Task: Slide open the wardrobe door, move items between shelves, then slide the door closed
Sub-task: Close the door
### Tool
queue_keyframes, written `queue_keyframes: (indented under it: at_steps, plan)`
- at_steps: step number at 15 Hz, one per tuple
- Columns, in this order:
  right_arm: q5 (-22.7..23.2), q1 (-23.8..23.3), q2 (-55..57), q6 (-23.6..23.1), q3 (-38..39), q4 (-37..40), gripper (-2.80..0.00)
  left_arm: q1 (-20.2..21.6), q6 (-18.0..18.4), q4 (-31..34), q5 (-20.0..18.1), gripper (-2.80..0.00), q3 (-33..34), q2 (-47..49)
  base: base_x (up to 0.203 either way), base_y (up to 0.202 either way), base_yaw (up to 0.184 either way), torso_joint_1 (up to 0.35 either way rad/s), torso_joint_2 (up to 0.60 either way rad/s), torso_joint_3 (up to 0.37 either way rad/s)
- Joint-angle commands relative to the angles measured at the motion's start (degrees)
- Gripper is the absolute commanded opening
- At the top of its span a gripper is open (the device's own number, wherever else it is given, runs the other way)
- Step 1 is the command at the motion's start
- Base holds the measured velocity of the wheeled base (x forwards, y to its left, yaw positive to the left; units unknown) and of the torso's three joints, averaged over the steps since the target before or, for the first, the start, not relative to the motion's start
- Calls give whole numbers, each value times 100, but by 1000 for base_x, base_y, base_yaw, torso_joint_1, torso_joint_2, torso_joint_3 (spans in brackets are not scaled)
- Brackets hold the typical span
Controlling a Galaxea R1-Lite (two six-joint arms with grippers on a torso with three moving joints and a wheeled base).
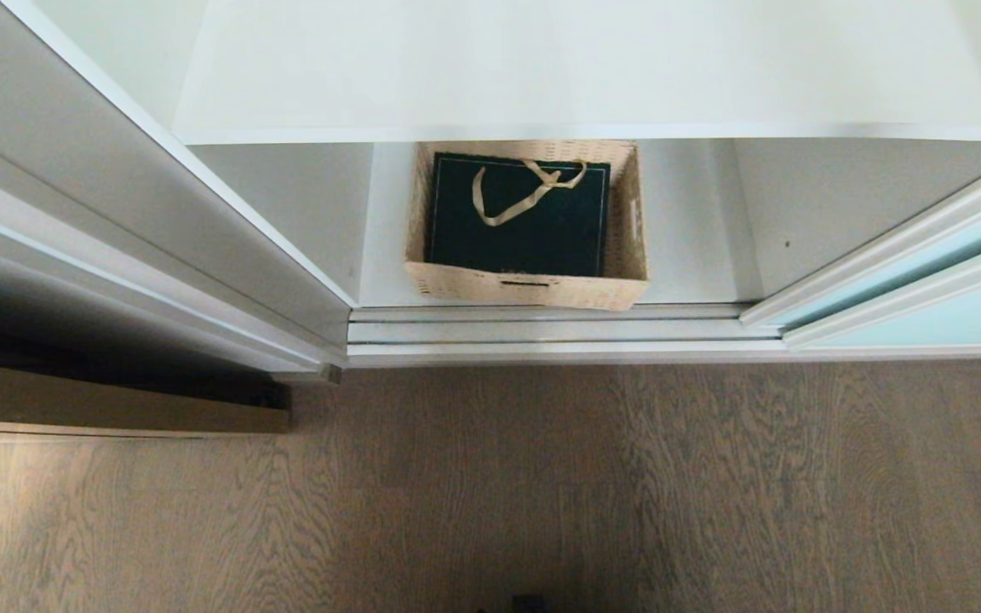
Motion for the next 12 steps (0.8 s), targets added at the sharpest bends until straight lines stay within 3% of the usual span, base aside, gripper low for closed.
queue_keyframes:
  at_steps: [1,12]
  plan:
    - [60,273,-445,21,137,-4,-280,2,4,-2,1,-280,1,8,0,0,0,0,0,0]
    - [18,2620,-2116,-44,533,-129,-280,2,4,-2,1,-280,1,8,0,0,0,0,0,0]
